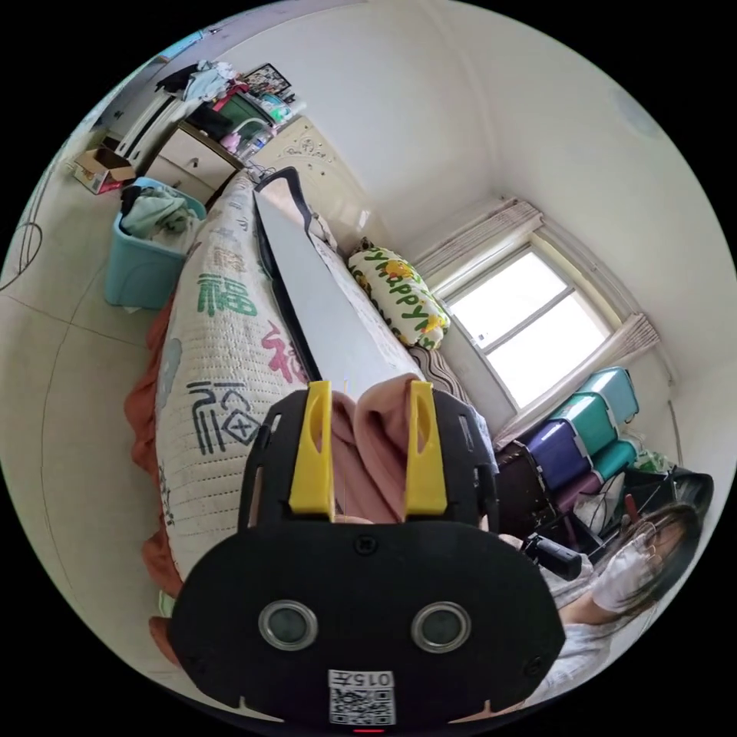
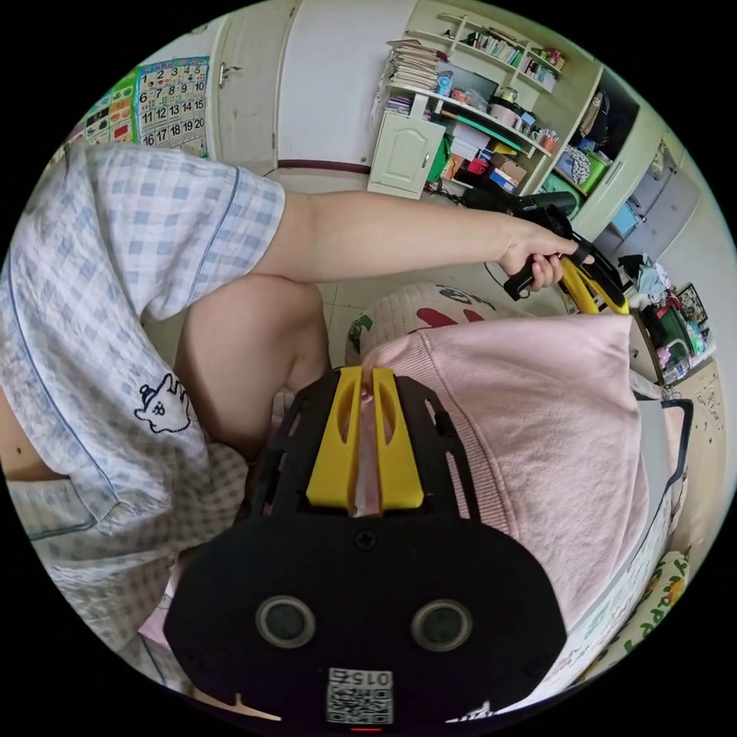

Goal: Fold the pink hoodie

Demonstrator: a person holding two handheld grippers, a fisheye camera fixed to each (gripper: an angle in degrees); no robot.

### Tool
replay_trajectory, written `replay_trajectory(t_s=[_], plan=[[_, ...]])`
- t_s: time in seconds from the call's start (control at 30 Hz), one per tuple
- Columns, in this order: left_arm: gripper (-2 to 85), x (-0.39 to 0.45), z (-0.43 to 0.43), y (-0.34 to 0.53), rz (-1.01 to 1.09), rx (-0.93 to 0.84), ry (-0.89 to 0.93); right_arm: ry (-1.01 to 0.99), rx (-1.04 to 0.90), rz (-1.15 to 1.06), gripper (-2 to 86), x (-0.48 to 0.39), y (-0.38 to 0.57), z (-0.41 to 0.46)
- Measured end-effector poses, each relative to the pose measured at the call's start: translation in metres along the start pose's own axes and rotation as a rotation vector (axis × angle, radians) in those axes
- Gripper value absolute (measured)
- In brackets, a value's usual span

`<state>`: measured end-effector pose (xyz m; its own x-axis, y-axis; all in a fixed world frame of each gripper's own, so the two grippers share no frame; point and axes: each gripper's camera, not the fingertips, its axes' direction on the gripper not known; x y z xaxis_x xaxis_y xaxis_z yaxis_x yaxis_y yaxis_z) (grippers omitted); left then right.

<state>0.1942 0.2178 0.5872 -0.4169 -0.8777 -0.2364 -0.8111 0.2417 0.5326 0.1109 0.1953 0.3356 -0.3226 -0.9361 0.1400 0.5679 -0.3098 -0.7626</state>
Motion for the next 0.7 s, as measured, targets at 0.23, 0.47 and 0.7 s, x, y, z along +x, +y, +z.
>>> replay_trajectory(t_s=[0.23, 0.47, 0.7], plan=[[16.0, 0.009, -0.004, -0.019, -0.027, 0.025, 0.101, 0.01, -0.021, 0.006, 2.1, 0.004, -0.022, 0.011], [16.7, 0.026, -0.006, -0.024, -0.052, 0.012, -0.251, 0.129, -0.089, -0.056, 2.5, -0.001, -0.041, 0.03], [14.5, 0.068, -0.002, -0.034, 0.041, -0.091, -0.341, 0.083, -0.068, -0.023, 3.7, 0.012, -0.047, 0.018]])
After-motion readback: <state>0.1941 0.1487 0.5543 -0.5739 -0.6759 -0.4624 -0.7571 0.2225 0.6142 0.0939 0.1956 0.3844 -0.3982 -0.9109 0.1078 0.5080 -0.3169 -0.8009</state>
